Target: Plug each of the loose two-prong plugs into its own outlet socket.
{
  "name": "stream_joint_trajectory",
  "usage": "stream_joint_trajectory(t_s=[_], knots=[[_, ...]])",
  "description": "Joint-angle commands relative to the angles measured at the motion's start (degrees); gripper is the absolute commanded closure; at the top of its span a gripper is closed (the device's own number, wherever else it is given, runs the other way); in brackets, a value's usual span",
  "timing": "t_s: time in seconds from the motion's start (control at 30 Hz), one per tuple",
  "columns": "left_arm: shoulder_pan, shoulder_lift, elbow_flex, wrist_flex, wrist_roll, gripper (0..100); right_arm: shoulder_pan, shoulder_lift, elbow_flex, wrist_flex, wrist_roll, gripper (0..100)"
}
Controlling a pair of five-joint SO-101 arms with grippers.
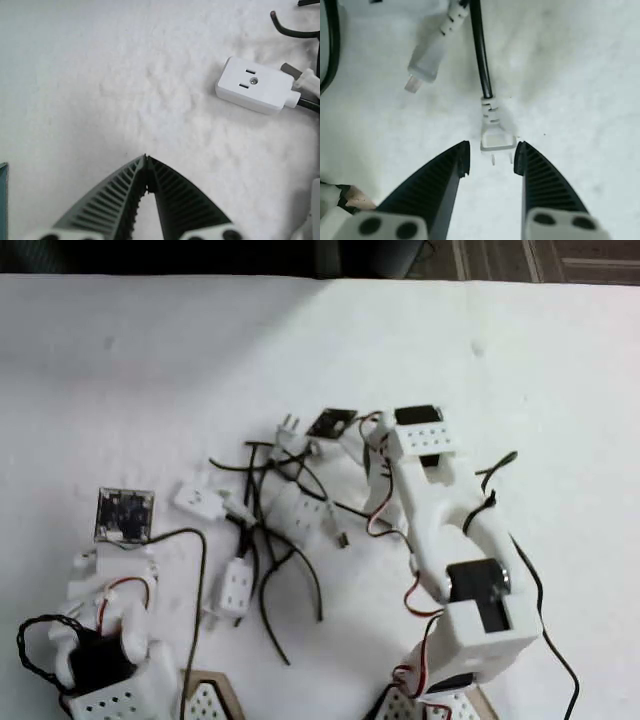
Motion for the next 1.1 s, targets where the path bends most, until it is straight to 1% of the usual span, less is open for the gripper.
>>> stream_joint_trajectory(t_s=[0.0,0.17,0.37,0.47,0.7,0.83,1.0,1.07], knots=[[0.0,0.6,-0.4,-1.7,0.5,98,-1.6,-3.5,1.5,1.6,-0.6,84.6],[0.0,0.6,-0.4,-1.7,0.5,98,-3.1,-3.5,8.4,-5.4,-0.5,84.7],[0.0,0.6,0.0,-1.7,0.5,98,-1.0,-3.4,10.7,-11.5,-0.2,84.7],[0.0,0.6,0.5,-2.7,0.5,98,-0.1,-3.3,10.8,-12.5,2.5,84.7],[0.0,0.6,0.8,-2.8,0.5,98,1.6,-3.3,10.6,-15.2,3.3,84.7],[0.0,0.6,0.8,-2.8,0.5,98,1.9,-3.1,10.8,-15.5,6.3,84.7],[0.0,0.6,0.8,-2.8,0.5,98,2.0,1.1,10.4,-15.9,6.9,89.9],[0.0,0.6,0.8,-2.8,0.5,98,2.0,1.9,10.4,-15.5,7.5,89.6]])
